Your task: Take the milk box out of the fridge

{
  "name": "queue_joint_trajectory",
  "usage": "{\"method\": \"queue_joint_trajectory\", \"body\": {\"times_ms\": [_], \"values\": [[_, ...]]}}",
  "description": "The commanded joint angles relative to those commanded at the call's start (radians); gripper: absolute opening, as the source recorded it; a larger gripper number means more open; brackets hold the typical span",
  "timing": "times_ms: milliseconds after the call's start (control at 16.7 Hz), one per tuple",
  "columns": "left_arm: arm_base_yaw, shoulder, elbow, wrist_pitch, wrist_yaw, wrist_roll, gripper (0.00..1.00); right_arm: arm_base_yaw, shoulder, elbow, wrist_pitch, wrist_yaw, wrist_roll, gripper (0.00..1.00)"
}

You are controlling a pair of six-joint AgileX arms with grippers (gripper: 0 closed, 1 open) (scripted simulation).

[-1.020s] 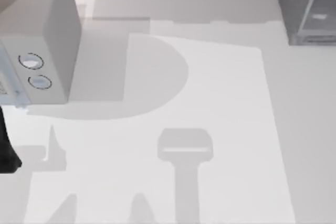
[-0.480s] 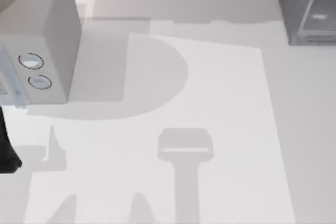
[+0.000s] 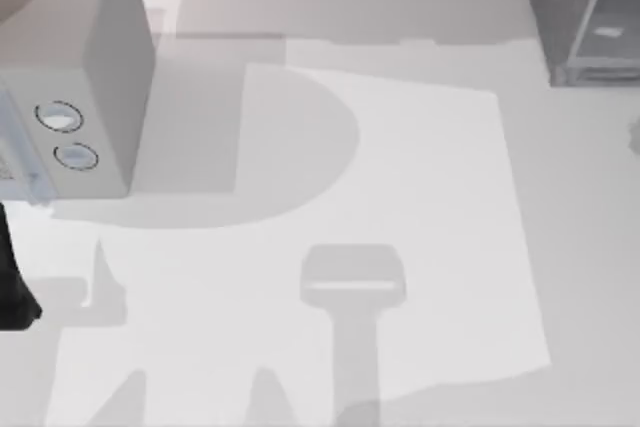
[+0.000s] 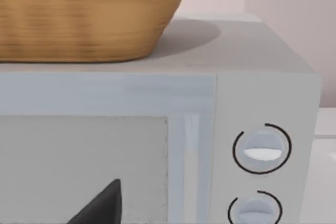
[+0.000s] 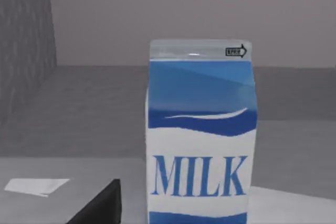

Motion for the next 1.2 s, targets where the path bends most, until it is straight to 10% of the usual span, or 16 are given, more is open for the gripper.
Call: {"method": "queue_joint_trajectory", "body": {"times_ms": [1200], "values": [[0.0,0.0,0.0,0.0,0.0,0.0,1.0,0.094,0.189,0.394,-0.217,0.097,0.001,1.0]]}}
